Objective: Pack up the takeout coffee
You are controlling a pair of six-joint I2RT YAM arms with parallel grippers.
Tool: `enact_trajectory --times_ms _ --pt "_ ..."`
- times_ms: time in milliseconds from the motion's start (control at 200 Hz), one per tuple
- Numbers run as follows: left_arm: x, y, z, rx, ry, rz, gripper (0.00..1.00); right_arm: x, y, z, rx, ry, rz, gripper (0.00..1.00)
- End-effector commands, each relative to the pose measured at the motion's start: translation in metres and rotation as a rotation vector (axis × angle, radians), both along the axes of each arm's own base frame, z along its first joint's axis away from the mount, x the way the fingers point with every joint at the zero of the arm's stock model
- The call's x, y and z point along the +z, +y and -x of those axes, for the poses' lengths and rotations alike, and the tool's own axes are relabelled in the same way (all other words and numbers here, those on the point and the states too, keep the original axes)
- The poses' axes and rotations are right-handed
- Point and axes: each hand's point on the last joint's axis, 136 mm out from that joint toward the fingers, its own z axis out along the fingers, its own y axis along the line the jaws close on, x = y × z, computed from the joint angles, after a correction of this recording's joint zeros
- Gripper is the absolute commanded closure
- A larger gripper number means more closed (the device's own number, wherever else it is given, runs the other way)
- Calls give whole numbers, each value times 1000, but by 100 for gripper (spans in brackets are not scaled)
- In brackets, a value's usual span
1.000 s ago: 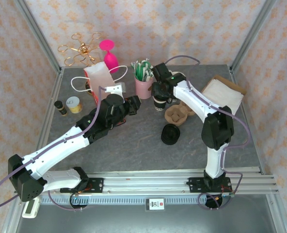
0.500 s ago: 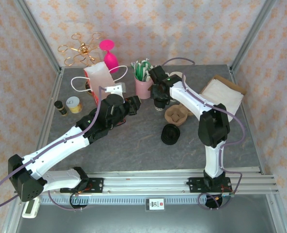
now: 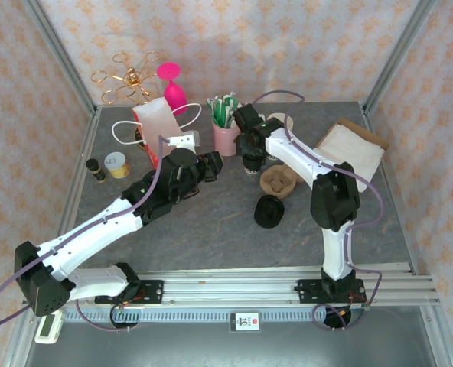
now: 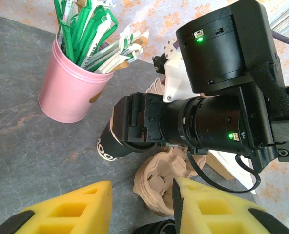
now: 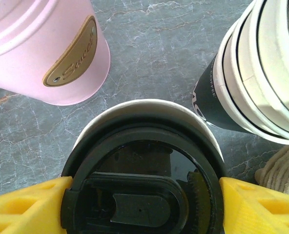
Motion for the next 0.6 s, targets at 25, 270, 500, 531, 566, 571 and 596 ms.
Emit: enact_trajectory --times_ms 25,270,500,531,566,571,596 --pt "-5 7 -3 25 2 -33 63 -19 1 0 8 41 49 26" --pt "-7 5 -4 19 10 -39 63 -16 -5 -4 -4 18 83 24" --pt "-7 7 -4 27 9 -44 63 -26 0 -2 6 40 60 25" --pt "-7 6 -4 26 9 -43 63 -29 1 -1 8 48 55 25" --pt "-7 6 -4 26 9 -42 63 -32 2 1 11 57 48 25" --pt "-7 6 -4 25 10 -43 63 -32 2 1 11 58 47 25" --pt "-7 6 -5 26 10 -43 63 -34 2 1 8 61 43 25"
